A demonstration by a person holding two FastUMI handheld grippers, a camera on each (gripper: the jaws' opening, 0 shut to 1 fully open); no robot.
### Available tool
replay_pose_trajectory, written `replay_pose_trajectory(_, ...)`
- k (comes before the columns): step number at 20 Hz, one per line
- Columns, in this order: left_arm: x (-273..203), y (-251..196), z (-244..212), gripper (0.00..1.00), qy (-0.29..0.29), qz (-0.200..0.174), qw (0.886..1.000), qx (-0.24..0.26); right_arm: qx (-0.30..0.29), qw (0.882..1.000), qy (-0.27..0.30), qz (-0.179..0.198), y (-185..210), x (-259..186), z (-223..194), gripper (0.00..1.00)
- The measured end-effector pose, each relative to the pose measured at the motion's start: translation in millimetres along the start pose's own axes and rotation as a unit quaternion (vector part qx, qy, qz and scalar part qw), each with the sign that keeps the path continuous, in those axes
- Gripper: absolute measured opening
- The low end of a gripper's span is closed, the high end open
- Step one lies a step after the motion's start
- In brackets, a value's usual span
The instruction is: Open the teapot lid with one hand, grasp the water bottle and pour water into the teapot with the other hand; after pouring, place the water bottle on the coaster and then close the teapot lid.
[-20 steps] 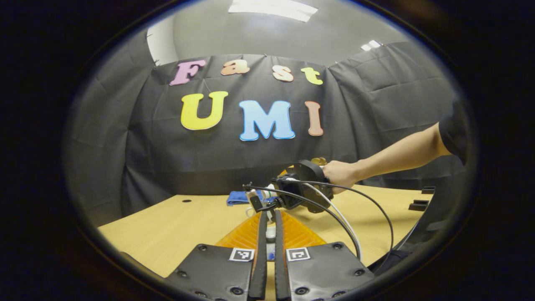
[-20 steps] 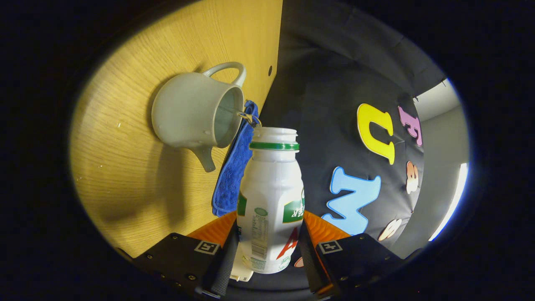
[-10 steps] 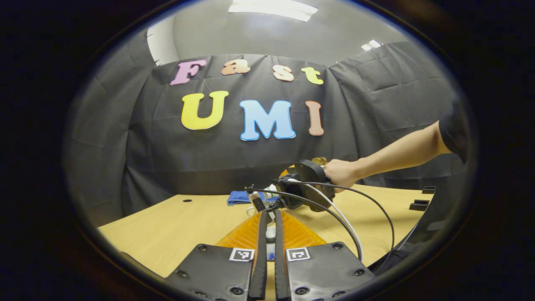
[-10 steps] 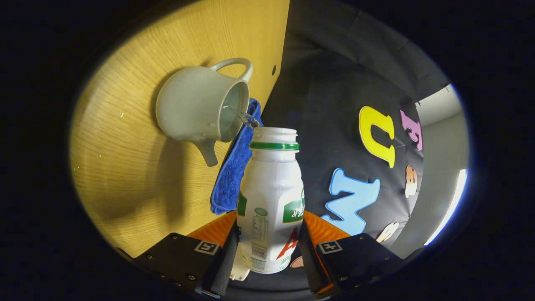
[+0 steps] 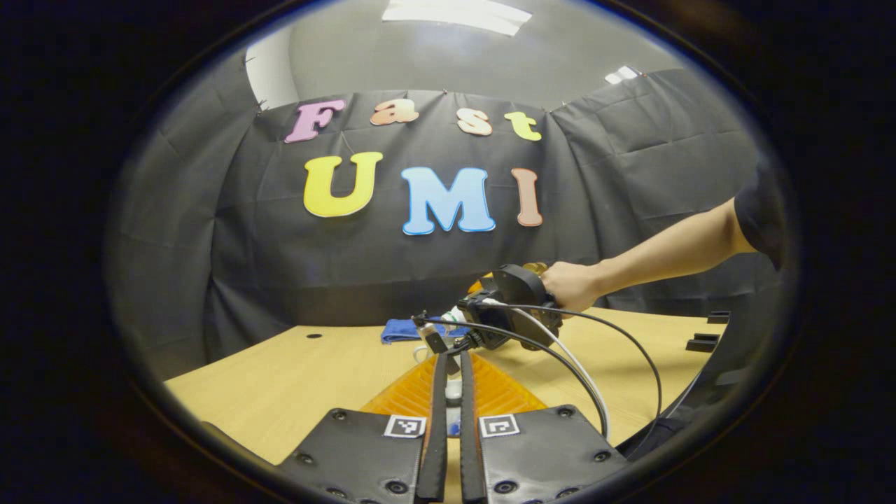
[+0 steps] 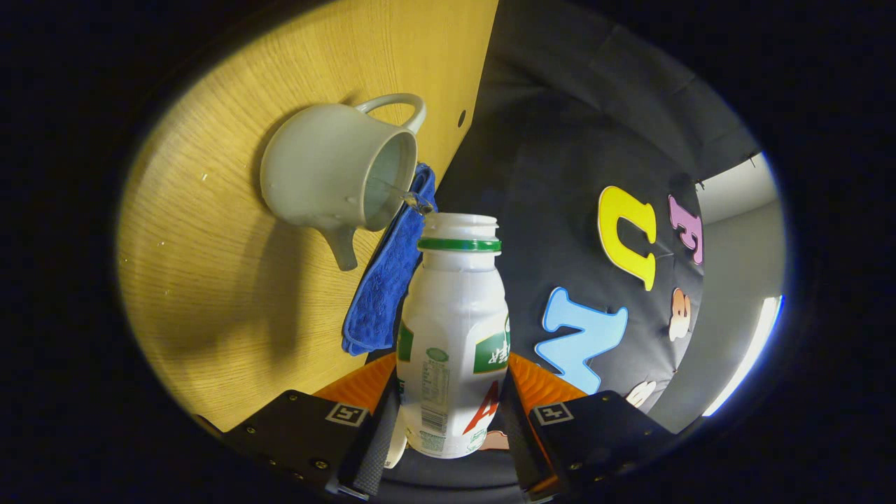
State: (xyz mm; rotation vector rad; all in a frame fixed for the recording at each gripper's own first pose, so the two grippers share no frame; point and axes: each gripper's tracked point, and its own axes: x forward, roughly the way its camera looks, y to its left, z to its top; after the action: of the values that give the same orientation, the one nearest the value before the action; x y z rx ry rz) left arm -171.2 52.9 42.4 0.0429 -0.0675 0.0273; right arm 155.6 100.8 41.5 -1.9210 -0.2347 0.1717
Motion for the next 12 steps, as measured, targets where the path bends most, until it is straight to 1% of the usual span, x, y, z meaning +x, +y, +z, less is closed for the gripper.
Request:
replay_pose_trajectory(5, 2.4, 1.7, -2.5, 0.18, 0.003, 0.0, 1.0, -0.001, -0.013, 1.0, -0.003, -0.003, -2.6, 1.0, -0.6, 0.71)
replay_pose_trajectory(6, 2.3, 2.1, -1.9, 0.14, 0.003, 0.001, 1.0, -0.002, -0.016, 1.0, -0.002, -0.004, -3.6, 1.1, -1.2, 0.71)
replay_pose_trajectory(7, 0.8, 3.5, 0.0, 0.18, 0.001, 0.002, 1.0, -0.001, -0.019, 1.0, -0.003, -0.004, -4.1, 0.7, -0.8, 0.71)
replay_pose_trajectory(10, 0.3, 5.1, 1.0, 0.18, -0.001, 0.004, 1.0, -0.001, -0.024, 1.0, -0.005, -0.005, -4.0, 0.1, 0.3, 0.71)
replay_pose_trajectory(11, -0.1, 4.8, 0.6, 0.14, 0.0, 0.004, 1.0, -0.001, -0.026, 1.0, -0.005, -0.005, -4.6, 0.1, 1.0, 0.71)
replay_pose_trajectory(12, 0.1, 5.3, -1.3, 0.14, 0.003, 0.006, 1.0, -0.001, -0.027, 1.0, -0.006, -0.005, -4.2, -0.1, 1.1, 0.71)
